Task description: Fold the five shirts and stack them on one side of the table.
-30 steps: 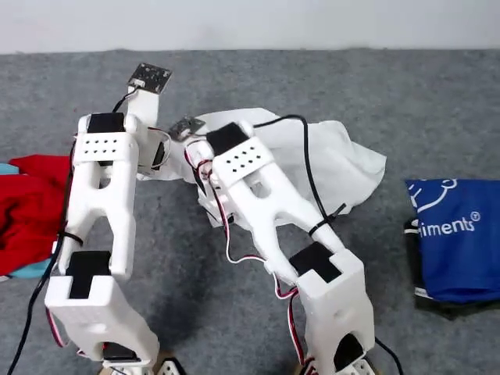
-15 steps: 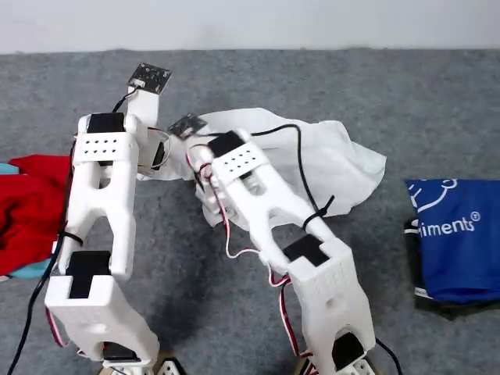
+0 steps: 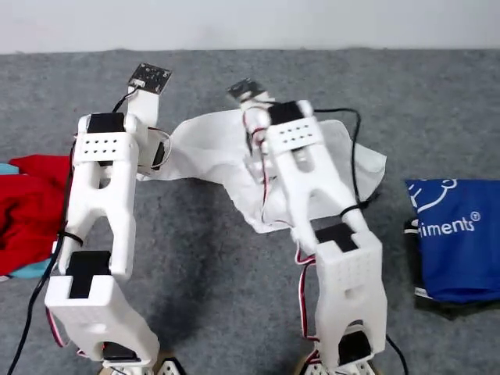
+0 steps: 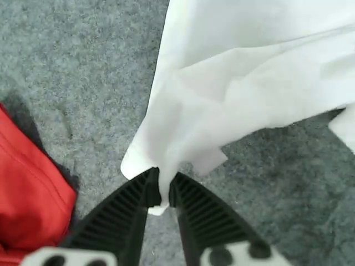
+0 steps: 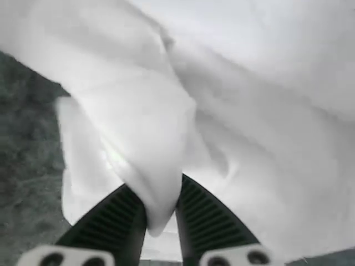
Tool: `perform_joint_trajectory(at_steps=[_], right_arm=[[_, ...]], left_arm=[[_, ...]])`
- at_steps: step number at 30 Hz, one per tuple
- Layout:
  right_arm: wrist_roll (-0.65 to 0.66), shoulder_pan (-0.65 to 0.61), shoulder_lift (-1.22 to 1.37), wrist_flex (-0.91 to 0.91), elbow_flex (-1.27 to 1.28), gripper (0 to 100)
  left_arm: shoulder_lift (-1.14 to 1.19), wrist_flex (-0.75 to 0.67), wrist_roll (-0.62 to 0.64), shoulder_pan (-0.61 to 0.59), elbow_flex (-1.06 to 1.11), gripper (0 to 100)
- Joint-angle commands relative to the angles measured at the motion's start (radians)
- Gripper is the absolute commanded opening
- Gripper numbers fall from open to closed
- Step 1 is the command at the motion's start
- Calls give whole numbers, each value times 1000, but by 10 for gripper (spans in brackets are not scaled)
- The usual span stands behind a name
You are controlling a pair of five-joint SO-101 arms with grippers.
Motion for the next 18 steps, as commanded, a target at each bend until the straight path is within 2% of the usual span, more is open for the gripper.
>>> perform_joint_trajectory(at_steps=[1,4,9,15,18], right_arm=[[40,58,-28,67,-112,11],[107,99,-39,119,-216,11],[106,134,-68,117,-428,11],[115,139,-84,77,-766,10],[117,139,-84,82,-970,10]], left_arm=[[-18,-9,8,3,-16,13],[-18,-9,8,3,-62,13],[-18,-9,51,31,-243,13],[-18,-5,170,104,-630,13],[-18,54,192,117,-851,13]])
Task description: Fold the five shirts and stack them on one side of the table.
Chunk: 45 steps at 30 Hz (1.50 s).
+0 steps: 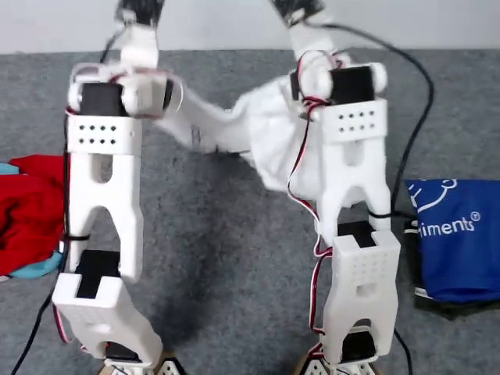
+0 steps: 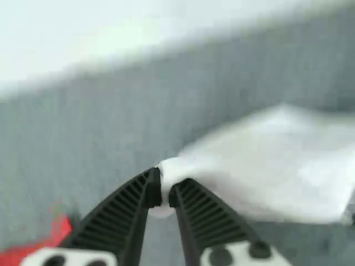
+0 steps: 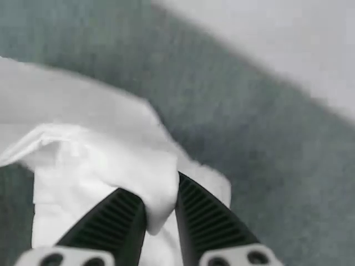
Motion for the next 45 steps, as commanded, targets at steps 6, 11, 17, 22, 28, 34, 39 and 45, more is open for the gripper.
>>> perform_joint_trajectory(at_steps=[6,11,17,22,28,34,39,45], right_arm=[[55,19,-171,-15,-336,10],[63,65,-286,-12,-339,10],[63,140,-311,97,-256,10],[63,197,-309,82,-187,10],[63,202,-199,-73,-77,10],[63,202,-119,-403,-75,10],[63,239,-199,-633,-75,10],[61,318,-369,-591,-64,10]], left_arm=[[-18,212,28,20,-690,13],[-18,304,23,18,-837,13],[-8,308,21,20,-774,13],[-6,304,21,21,-679,13],[46,32,21,17,-424,13],[157,-545,20,20,-418,13],[180,-744,-51,64,-565,13],[187,-580,-235,118,-685,13]])
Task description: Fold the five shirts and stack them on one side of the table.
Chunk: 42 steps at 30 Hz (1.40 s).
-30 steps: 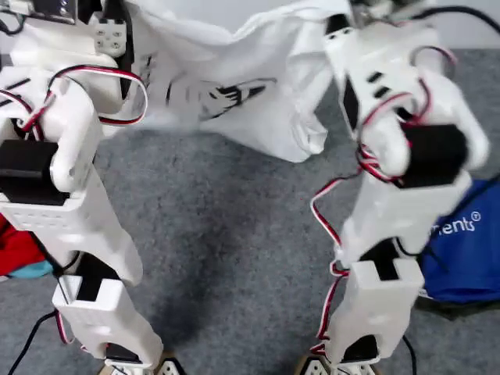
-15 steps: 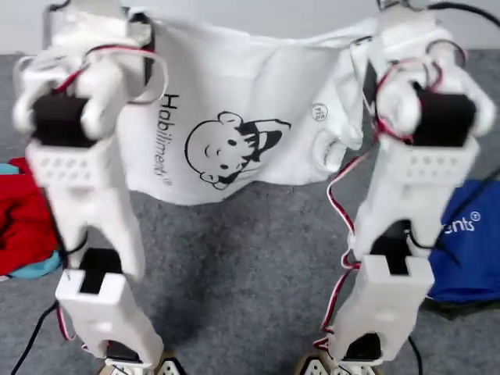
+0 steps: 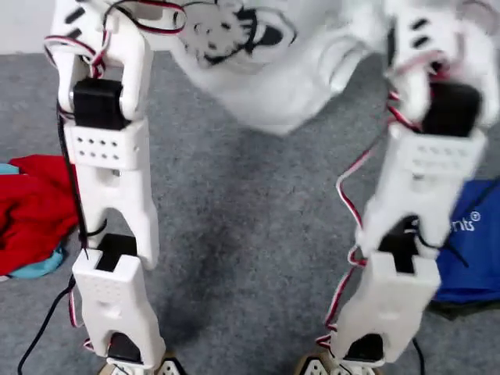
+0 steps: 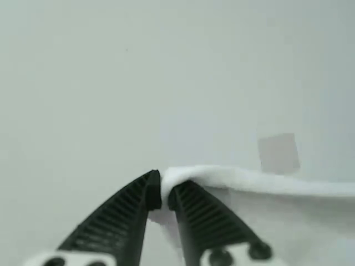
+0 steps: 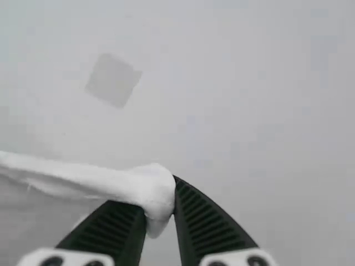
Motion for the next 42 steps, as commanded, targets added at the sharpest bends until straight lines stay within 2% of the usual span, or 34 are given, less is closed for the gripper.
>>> perform_joint_trajectory(at_steps=[1,5,12,15,19,22,25,28,32,37,42], right_arm=[[11,62,-96,73,-3,10],[20,93,-82,318,9,10],[141,96,-48,774,11,10],[176,108,-77,803,32,10],[196,108,-186,805,166,10],[196,101,-317,805,402,10],[199,73,-475,803,704,10],[256,36,-648,800,985,10],[288,-35,-865,799,1267,10],[331,-84,-1079,800,1496,10],[334,-87,-1219,802,1583,10]], left_arm=[[-3,129,-81,28,-53,13],[-3,388,-87,23,-56,13],[-11,899,-152,26,-59,13],[-12,1073,-175,31,-50,13],[-66,1066,-157,6,-2,13],[-163,1066,-157,37,113,13],[-299,1066,-157,68,338,13],[-457,1065,-157,78,616,13],[-675,1062,-161,77,938,13],[-913,1062,-163,77,1228,13],[-1060,1060,-186,77,1463,13]])
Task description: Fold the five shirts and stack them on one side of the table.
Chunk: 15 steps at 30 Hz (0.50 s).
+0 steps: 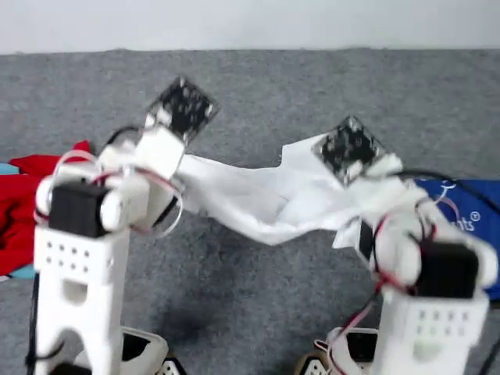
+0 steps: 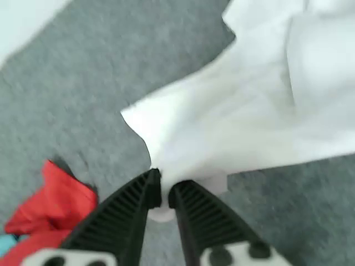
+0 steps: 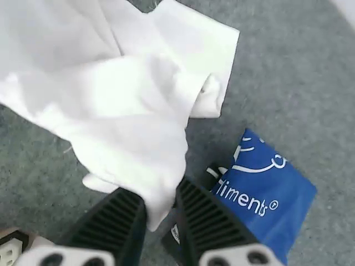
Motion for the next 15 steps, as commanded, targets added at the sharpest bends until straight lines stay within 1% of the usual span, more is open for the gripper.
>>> perform_joint_trajectory(at_steps=[1,4,7,11,15], right_arm=[[11,-7,-59,39,40,10],[11,-22,-27,38,100,10],[8,-82,-18,41,147,10],[-15,-113,-18,42,192,10],[-34,-113,-50,45,253,10]], left_arm=[[-94,17,-40,8,143,13],[-92,14,-75,8,249,13],[-78,15,-104,8,314,13],[-75,15,-166,8,352,13],[-75,15,-181,8,377,13]])
